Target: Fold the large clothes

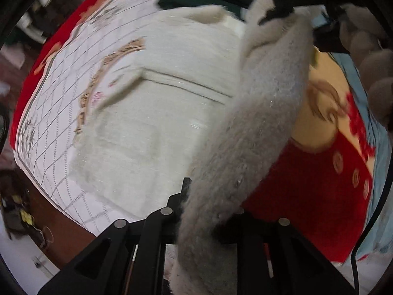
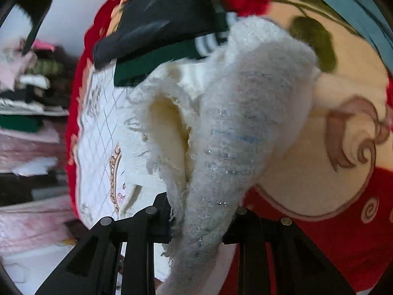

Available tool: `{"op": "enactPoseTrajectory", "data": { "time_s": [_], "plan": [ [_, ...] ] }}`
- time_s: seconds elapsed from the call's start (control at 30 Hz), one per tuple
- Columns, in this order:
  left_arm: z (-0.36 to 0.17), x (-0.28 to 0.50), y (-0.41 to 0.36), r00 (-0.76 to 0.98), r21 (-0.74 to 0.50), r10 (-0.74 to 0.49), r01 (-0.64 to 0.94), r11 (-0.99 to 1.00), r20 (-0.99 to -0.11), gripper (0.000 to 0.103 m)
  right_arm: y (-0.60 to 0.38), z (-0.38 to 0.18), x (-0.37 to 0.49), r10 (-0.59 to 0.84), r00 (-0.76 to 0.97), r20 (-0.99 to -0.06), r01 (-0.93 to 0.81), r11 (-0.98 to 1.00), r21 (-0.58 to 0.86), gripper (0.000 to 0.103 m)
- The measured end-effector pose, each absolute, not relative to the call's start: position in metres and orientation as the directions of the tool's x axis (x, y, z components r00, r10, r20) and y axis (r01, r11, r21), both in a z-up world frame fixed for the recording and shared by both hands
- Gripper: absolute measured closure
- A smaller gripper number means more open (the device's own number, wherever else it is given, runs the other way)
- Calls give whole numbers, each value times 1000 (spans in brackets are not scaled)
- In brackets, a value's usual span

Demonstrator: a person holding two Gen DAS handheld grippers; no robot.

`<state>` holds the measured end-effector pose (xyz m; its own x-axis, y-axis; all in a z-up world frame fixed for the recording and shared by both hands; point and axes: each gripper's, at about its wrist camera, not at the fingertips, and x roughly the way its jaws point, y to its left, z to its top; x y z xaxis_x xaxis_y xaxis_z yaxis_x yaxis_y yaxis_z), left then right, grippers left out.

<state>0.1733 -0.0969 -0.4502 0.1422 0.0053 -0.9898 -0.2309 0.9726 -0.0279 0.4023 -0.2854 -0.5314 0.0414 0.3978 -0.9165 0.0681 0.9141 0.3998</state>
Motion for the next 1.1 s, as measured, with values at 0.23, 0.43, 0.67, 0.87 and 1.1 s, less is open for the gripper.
{"op": "enactPoseTrajectory", "data": {
  "time_s": [0.23, 0.43, 0.67, 0.87, 1.1],
  "plan": [
    [-497, 183, 7, 118, -99, -56, -405, 909, -991, 86, -171, -563, 432, 290, -17, -957, 15, 957, 289, 59],
    [-542, 173, 76, 92, -200, -180, -573, 795, -979, 76, -96, -589, 455, 379, -83, -921, -78, 919, 386, 46],
    [-532, 161, 100, 105, -169, -133, -599, 782, -986, 45, -126, -549, 445, 458, 1, -889, -100, 885, 456, 46],
    [-552, 172, 104, 53, -99, -84, -568, 817, -995, 40, -184, -546, 438, 352, 33, -935, -11, 936, 352, 43],
    [-557, 191, 91, 31, -24, -9, -532, 846, -999, 40, -137, -595, 460, 282, -70, -957, -120, 950, 289, 44]
  ]
}}
